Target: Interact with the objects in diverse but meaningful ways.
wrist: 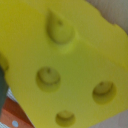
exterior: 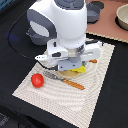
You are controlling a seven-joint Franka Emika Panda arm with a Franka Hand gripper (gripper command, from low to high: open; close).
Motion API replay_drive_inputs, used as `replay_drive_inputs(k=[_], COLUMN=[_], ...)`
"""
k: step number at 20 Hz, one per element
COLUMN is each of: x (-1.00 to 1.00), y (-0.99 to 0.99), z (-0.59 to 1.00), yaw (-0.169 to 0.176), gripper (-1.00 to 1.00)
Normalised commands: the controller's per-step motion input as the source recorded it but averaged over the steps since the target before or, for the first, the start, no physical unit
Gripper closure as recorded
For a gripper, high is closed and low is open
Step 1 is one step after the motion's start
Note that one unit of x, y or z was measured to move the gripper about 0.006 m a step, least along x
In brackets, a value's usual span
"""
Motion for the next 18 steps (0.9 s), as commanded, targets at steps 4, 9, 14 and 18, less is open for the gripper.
replay_drive_inputs(k=[4, 9, 14, 18], x=[0.37, 0.35, 0.05, 0.0], y=[0.15, 0.21, 0.4, 0.43], z=[0.17, 0.47, 1.0, 1.0], yaw=[0.0, 0.0, 0.0, 0.0], gripper=[1.0, 1.0, 1.0, 1.0])
